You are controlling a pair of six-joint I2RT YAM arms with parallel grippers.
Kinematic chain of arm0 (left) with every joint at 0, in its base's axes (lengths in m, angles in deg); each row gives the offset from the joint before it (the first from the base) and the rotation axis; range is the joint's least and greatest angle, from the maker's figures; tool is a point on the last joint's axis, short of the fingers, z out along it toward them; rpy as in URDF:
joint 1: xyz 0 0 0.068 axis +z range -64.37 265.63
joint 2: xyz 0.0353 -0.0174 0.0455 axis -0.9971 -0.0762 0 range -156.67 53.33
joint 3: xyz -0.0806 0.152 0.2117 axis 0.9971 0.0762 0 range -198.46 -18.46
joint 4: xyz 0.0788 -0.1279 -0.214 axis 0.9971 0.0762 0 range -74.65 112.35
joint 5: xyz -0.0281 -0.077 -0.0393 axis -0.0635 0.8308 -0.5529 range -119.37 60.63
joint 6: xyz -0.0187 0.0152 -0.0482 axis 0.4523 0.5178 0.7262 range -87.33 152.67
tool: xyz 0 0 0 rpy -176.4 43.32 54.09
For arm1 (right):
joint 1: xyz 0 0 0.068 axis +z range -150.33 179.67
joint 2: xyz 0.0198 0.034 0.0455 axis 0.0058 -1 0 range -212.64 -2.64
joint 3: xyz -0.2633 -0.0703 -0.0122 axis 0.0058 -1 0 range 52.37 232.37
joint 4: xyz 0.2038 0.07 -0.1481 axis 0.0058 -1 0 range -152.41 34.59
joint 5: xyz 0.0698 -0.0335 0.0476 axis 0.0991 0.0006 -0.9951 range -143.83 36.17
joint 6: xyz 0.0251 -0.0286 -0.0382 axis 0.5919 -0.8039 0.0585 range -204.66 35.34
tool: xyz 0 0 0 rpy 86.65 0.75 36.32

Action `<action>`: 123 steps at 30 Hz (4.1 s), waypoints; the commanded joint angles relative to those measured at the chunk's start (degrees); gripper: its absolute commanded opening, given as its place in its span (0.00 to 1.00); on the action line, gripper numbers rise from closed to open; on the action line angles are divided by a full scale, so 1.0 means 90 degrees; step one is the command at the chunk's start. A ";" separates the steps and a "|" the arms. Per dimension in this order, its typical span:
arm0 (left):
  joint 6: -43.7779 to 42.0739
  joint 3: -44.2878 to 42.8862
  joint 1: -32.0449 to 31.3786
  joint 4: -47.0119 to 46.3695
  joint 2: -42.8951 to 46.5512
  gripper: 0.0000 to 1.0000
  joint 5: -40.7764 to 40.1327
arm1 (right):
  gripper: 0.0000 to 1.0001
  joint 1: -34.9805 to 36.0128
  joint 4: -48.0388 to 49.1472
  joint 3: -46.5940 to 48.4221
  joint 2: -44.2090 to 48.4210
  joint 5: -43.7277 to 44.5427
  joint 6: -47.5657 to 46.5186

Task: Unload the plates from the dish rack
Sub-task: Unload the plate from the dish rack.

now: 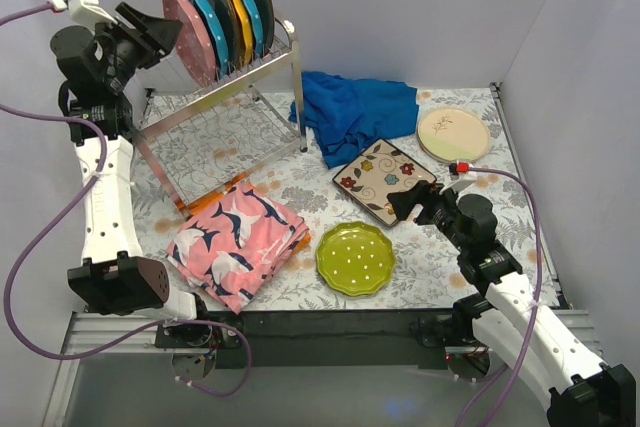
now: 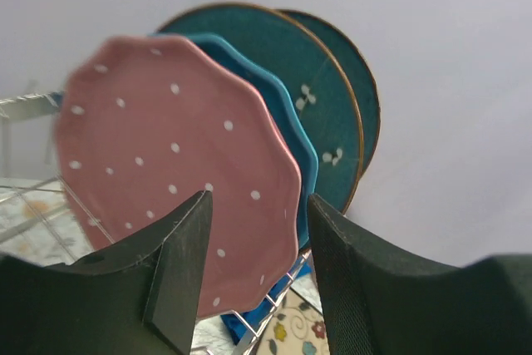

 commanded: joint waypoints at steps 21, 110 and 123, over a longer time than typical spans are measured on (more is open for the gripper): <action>0.0062 0.0940 -0.0219 -0.2140 -0.0184 0.39 0.1450 | 0.89 -0.0014 0.0376 0.0078 -0.0050 -0.0049 -0.0060; -0.1647 -0.0857 -0.1010 -0.1348 -0.0038 0.00 0.0795 | 0.89 -0.0014 0.0376 0.0117 -0.0001 -0.0137 -0.0109; -0.1726 0.0139 -0.1049 -0.2052 0.0636 0.00 0.0561 | 0.89 -0.0014 0.0386 0.0136 -0.0030 -0.0215 -0.0119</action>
